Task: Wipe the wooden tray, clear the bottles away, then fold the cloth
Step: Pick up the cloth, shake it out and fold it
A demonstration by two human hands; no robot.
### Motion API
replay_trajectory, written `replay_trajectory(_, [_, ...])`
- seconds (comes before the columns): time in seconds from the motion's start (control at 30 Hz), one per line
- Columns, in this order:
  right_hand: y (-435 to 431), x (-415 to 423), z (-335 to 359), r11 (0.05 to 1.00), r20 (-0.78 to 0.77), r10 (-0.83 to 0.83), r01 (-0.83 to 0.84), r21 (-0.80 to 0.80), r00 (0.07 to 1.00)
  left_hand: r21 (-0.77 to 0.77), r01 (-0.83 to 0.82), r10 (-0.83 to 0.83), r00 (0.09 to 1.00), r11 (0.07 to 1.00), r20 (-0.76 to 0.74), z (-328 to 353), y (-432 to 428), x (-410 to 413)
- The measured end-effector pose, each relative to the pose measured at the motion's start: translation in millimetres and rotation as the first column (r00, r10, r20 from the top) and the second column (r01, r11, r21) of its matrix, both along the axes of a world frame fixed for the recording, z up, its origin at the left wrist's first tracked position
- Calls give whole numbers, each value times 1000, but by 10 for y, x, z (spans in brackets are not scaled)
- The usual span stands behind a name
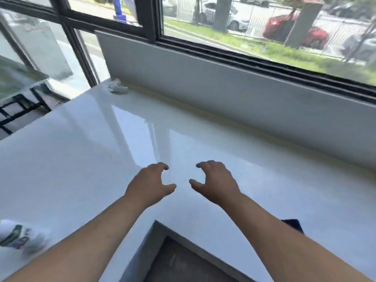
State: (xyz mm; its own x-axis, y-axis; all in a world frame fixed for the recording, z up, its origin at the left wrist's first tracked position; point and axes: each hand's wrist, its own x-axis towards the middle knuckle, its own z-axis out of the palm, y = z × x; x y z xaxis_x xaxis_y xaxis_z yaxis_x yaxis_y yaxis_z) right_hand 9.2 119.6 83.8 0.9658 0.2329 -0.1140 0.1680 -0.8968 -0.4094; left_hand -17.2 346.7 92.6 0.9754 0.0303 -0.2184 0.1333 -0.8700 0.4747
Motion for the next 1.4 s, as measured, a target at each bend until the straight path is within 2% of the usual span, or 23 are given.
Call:
replay_trajectory(0.1, [-1237,-252,-227,987,-29,-153,152,-45,988,-3,164,-164,983,986,-82,-261,-1151,140])
replay_trajectory(0.2, [-2363,-649,-522,952,-121,-301,291,-95,946,-10,304,-301,939,953,-167,-550,-2276,116])
replay_trajectory(0.33, [-3398,-1133,-897,910,-282,-414,383,-162,865,-43,449,-442,852,893,-279,-888,-3468,-84])
replay_trajectory(0.43, [-3754,-1358,-1158,910,-396,-414,388,-146,820,27,577,-534,772,816,-344,-1096,-3976,-253])
replay_trajectory(0.53, [-3825,-1442,-1336,906,-430,-406,416,-76,807,142,672,-592,718,727,-365,-1241,-4142,-337])
replay_trajectory(0.63, [-3778,-1434,-1367,907,-423,-388,420,-20,819,154,662,-583,729,734,-358,-1241,-4142,-289])
replay_trajectory(0.7, [-3748,-1381,-1326,902,-408,-385,431,24,828,101,608,-553,769,787,-320,-1157,-4125,-210])
replay_trajectory(0.77, [-3732,-1264,-1205,818,-452,-439,554,158,777,-62,469,-467,841,881,-273,-1006,-4106,-95])
replay_trajectory(0.87, [-3701,-948,-762,482,-603,-466,757,441,648,-274,285,-351,907,918,-232,-681,-4098,118])
replay_trajectory(0.9, [-3683,-831,-585,386,-625,-440,764,517,645,-311,269,-342,916,912,-210,-566,-4096,199])
replay_trajectory(0.93, [-3663,-713,-402,336,-614,-420,744,578,668,-338,267,-342,921,903,-186,-447,-4093,281])
replay_trajectory(0.97, [-3638,-602,-218,341,-575,-416,706,621,705,-366,266,-343,925,892,-165,-326,-4089,355])
replay_trajectory(1.07, [-3553,-316,321,472,-427,-452,616,631,783,-458,250,-336,935,853,-116,10,-4072,547])
replay_trajectory(1.13, [-3537,-162,620,524,-359,-488,596,608,795,-520,248,-341,936,817,-90,235,-4068,661])
replay_trajectory(1.23, [-3537,-6,995,560,-273,-550,591,580,789,-638,212,-393,907,740,-155,533,-4118,771])
replay_trajectory(1.3, [-3539,58,1195,610,-202,-552,557,564,809,-612,258,-425,894,748,-142,672,-4205,789])
replay_trajectory(1.4, [-3549,95,1433,664,-113,-544,509,548,831,-455,333,-385,923,826,-23,799,-4372,799])
